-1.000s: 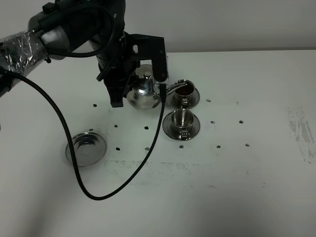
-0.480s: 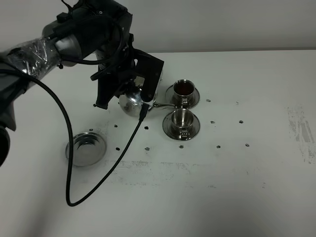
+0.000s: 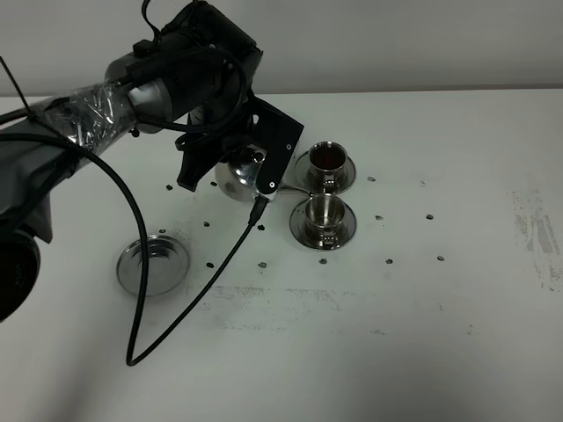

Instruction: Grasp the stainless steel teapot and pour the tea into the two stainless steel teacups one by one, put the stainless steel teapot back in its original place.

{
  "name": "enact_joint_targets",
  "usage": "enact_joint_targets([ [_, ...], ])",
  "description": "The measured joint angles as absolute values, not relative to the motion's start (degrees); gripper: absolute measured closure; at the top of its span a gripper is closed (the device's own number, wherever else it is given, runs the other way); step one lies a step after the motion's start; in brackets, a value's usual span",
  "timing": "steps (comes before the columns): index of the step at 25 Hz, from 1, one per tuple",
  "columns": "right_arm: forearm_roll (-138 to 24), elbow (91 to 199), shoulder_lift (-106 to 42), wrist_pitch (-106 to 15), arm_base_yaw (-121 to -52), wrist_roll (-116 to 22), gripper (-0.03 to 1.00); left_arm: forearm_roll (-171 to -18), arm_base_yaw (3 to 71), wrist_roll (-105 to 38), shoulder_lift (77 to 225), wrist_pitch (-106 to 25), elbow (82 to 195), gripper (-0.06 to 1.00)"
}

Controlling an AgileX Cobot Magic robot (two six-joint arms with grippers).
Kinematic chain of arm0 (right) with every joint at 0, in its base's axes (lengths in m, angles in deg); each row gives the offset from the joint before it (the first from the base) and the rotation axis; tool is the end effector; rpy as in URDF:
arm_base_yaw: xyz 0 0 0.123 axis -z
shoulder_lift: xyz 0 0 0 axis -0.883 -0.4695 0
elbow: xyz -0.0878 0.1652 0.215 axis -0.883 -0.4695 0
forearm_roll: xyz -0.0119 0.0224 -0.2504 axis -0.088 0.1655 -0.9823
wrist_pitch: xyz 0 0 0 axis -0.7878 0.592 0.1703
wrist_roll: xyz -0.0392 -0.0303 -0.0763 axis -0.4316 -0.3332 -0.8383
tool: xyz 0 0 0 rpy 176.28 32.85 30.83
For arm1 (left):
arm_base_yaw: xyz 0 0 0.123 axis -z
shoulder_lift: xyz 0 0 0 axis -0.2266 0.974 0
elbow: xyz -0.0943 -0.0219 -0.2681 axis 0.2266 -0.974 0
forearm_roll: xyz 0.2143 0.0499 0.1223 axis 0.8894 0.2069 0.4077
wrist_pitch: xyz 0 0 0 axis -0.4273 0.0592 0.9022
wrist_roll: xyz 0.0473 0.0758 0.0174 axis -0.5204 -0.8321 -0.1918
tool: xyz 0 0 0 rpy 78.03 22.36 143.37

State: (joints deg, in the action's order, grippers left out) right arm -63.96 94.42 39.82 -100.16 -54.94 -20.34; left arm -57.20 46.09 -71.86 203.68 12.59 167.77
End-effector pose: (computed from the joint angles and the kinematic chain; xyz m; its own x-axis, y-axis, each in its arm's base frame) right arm -0.0056 0.0027 0.2787 -0.4940 0.1349 -0.8589 0.1413 0.9872 0.0738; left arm 0.4197 -0.2355 0.2211 0.3408 0.8968 0.2821 0.7967 -0.4348 0.4197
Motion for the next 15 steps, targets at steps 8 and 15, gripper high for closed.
enact_joint_targets([
  [8, -64.0, 94.4, 39.8, -100.2, -54.9, -20.3, 0.69, -50.0, 47.6, -69.5, 203.7, 12.6, 167.8, 0.74],
  [15, -64.0, 94.4, 39.8, -100.2, -54.9, -20.3, 0.69, -47.9, 49.4, -69.3, 203.7, 12.0, 167.8, 0.74],
])
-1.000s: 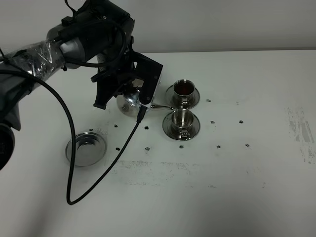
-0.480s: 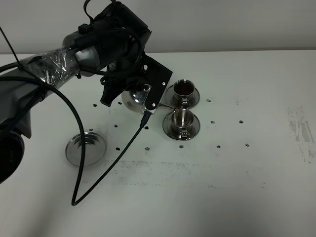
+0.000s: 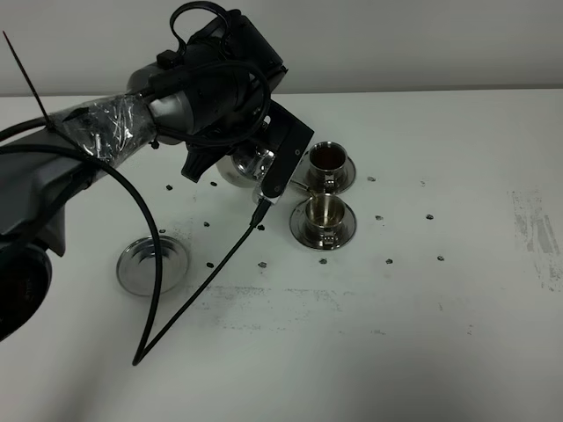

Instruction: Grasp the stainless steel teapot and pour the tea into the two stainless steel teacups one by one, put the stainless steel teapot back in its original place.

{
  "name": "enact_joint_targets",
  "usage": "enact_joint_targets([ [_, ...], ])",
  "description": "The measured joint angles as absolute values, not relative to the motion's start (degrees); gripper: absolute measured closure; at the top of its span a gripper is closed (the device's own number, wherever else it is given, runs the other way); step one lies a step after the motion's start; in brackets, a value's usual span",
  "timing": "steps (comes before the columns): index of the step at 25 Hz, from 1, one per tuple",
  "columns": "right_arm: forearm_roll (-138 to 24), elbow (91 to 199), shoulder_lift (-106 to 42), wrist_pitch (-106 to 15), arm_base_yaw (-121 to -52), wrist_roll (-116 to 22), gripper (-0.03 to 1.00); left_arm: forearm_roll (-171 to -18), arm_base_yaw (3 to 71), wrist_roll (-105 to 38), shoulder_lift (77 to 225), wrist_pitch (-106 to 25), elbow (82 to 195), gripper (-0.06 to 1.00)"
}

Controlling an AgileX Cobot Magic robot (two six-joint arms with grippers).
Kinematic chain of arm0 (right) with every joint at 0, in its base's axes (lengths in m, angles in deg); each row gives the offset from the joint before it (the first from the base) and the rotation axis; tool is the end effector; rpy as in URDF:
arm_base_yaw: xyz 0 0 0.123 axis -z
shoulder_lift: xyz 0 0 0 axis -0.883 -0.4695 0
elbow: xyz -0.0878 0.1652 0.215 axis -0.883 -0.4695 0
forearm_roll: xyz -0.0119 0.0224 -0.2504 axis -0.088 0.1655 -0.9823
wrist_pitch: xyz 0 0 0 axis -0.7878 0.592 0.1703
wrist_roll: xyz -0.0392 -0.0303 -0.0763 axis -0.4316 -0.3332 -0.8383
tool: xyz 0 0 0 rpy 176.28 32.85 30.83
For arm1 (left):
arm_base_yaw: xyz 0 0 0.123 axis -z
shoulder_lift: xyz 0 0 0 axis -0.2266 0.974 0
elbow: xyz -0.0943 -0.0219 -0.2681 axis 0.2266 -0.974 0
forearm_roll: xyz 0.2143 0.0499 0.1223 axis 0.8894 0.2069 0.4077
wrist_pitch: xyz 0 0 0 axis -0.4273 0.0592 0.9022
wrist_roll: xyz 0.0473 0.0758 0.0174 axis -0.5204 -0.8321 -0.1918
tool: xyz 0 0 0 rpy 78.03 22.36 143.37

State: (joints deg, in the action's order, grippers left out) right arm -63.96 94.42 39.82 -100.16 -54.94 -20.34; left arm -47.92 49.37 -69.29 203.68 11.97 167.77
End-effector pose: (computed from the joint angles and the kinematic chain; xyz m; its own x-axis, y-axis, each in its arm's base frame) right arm -0.0056 0.0027 0.2787 -0.4940 0.1349 -0.8589 0.1413 0.9872 0.0738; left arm 0.4135 -0.2518 0.2271 0.3563 0.8422 0.4047 0.7243 -0.5226 0.4498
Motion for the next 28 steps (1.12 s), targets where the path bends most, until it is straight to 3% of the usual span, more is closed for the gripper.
enact_joint_targets([
  [28, -64.0, 94.4, 39.8, -100.2, -54.9, -20.3, 0.69, -39.2, 53.4, -68.0, 205.1, 10.7, 167.8, 0.74],
])
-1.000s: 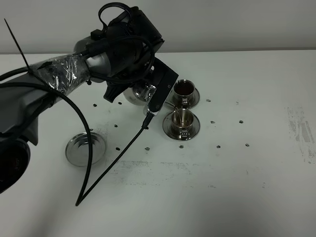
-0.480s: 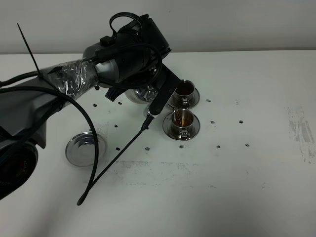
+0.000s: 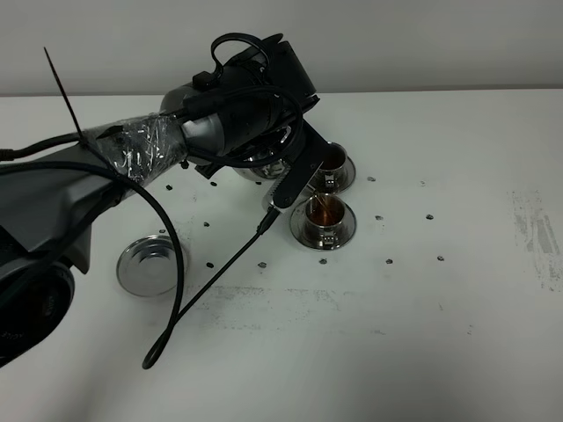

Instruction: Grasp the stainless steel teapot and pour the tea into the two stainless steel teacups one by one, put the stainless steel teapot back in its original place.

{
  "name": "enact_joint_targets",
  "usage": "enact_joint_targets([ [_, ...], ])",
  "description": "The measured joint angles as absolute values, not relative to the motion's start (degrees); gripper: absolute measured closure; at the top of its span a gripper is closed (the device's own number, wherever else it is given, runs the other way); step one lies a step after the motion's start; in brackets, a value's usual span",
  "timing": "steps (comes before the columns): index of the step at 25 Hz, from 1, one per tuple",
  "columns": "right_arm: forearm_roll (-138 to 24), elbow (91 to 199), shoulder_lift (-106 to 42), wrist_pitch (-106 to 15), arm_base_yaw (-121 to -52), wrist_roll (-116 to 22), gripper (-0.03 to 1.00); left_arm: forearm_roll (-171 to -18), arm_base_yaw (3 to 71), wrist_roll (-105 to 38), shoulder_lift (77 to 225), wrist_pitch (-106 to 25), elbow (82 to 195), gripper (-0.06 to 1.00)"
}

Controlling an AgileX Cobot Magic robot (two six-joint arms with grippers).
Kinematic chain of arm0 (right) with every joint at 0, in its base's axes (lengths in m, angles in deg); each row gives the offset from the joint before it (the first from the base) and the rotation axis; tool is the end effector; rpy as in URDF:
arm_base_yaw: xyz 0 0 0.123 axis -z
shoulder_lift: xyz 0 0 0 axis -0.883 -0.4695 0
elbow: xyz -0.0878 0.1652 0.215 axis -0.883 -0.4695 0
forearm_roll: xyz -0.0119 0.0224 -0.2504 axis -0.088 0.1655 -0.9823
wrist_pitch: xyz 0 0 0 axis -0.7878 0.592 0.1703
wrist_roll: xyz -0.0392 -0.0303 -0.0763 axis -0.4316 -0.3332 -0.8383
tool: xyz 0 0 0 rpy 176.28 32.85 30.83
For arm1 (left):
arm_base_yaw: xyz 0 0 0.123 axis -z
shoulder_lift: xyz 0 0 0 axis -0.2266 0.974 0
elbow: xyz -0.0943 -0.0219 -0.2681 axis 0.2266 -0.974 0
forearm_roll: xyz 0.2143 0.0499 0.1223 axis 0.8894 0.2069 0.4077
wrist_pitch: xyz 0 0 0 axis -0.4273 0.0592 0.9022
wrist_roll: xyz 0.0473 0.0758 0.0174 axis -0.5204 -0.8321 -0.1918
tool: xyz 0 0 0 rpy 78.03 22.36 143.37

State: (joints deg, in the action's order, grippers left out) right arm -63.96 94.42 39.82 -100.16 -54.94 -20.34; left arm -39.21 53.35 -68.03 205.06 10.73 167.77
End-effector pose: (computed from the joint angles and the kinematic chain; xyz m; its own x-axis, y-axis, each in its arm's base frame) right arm -0.0056 0.0027 0.2787 -0.4940 0.1349 -0.8589 0.1413 0.9872 0.0738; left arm 0.4048 -0.2772 0.2228 0.3944 0.7565 0.5217 0.6275 -0.6364 0.4486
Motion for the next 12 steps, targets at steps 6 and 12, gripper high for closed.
enact_joint_targets([
  [6, -64.0, 94.4, 39.8, -100.2, -54.9, -20.3, 0.69, -37.3, 54.1, -68.0, 205.3, 10.6, 167.8, 0.74],
  [12, -64.0, 94.4, 39.8, -100.2, -54.9, -20.3, 0.69, -36.3, 54.5, -68.0, 205.7, 10.7, 167.8, 0.74],
])
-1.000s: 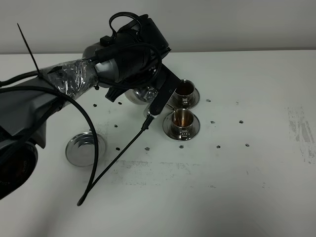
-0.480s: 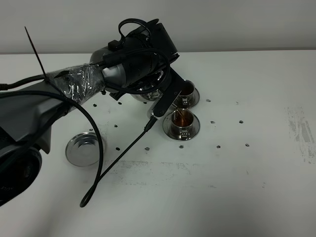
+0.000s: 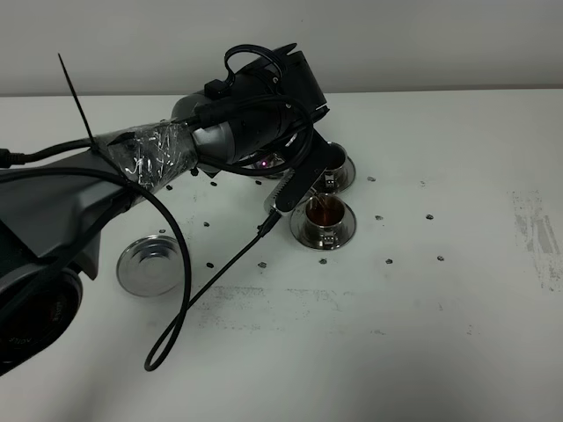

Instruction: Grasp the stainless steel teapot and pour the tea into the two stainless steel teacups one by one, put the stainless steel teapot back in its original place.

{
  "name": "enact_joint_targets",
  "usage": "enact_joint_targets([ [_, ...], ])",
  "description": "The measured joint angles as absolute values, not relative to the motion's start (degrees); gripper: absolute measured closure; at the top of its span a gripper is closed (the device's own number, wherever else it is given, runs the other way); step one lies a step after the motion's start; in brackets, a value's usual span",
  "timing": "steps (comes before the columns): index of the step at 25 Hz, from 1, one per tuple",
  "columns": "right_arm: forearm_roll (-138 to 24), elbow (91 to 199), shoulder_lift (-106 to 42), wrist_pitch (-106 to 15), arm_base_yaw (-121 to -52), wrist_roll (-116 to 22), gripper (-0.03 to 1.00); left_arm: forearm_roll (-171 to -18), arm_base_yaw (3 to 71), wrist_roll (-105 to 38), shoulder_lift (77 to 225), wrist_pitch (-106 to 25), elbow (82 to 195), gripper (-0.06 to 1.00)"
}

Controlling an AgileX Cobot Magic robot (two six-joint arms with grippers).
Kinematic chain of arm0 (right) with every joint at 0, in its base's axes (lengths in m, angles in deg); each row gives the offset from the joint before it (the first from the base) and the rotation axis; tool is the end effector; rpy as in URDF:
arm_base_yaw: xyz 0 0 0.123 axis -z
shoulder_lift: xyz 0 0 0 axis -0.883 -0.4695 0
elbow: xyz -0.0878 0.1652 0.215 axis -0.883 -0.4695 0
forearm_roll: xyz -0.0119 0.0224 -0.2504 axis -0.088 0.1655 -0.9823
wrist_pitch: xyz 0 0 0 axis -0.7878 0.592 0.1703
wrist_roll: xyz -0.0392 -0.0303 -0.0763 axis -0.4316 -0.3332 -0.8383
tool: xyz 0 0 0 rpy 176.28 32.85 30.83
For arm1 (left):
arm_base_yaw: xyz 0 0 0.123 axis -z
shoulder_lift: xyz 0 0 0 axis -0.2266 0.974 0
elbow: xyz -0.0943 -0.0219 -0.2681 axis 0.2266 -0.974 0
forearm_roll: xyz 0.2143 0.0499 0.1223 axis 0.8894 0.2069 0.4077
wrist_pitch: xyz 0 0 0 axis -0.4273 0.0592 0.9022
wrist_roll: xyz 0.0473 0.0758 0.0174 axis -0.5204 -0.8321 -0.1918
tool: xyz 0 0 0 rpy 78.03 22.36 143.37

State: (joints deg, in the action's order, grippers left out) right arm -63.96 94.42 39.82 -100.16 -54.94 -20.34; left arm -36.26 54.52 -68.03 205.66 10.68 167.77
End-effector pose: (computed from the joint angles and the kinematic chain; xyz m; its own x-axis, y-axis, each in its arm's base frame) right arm -0.0056 0.0027 0.2787 -0.4940 0.1349 -0.8589 0.1413 0.9872 0.0738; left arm 0.4022 -0.2845 0.2202 0.4051 0.7193 0.5644 0.5947 -0.6761 0.4349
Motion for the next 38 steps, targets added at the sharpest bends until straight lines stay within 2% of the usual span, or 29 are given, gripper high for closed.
enact_joint_targets([
  [38, -64.0, 94.4, 39.8, -100.2, -54.9, -20.3, 0.69, -28.9, 56.8, -68.0, 206.6, 10.5, 167.8, 0.74],
])
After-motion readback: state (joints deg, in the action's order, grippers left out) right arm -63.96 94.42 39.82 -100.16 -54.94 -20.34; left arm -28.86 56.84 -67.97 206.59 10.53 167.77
